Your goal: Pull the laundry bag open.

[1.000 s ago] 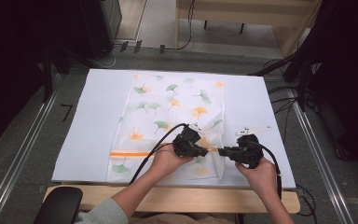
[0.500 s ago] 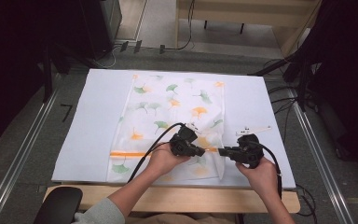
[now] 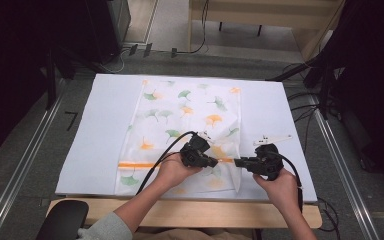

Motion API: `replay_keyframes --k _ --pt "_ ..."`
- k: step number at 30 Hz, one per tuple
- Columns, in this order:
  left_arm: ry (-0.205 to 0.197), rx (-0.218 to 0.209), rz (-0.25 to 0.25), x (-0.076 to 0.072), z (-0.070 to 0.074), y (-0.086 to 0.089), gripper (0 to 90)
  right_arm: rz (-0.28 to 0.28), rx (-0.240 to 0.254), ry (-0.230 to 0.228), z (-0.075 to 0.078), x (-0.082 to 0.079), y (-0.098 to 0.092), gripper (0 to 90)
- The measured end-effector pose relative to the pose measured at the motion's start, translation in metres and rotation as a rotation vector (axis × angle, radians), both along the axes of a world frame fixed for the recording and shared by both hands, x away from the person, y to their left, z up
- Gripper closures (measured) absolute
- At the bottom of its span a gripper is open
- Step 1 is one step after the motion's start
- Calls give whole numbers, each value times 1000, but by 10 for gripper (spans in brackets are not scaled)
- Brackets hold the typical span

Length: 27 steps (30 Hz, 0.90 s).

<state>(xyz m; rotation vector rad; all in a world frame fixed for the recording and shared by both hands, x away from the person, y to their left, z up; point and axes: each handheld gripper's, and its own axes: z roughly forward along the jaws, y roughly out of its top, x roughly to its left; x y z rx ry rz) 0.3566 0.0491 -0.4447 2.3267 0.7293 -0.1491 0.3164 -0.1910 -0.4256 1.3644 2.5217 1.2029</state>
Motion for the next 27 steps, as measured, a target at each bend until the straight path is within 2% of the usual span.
replay_keyframes --k 3,7,10,15,18,27 --pt "26 -27 3 1 1 5 900 -3 -4 3 -1 1 -1 858" --pt "16 -34 4 1 2 8 900 2 -7 1 -1 1 0 859" --pt "23 -52 4 1 2 10 900 2 -7 5 -2 1 0 859" --pt "16 -41 3 1 3 11 900 6 -7 8 -2 1 1 859" --pt "3 -13 -3 0 2 12 900 7 -11 7 -2 1 1 859" --pt "9 -7 -6 1 -1 19 900 7 -12 4 -2 1 0 858"
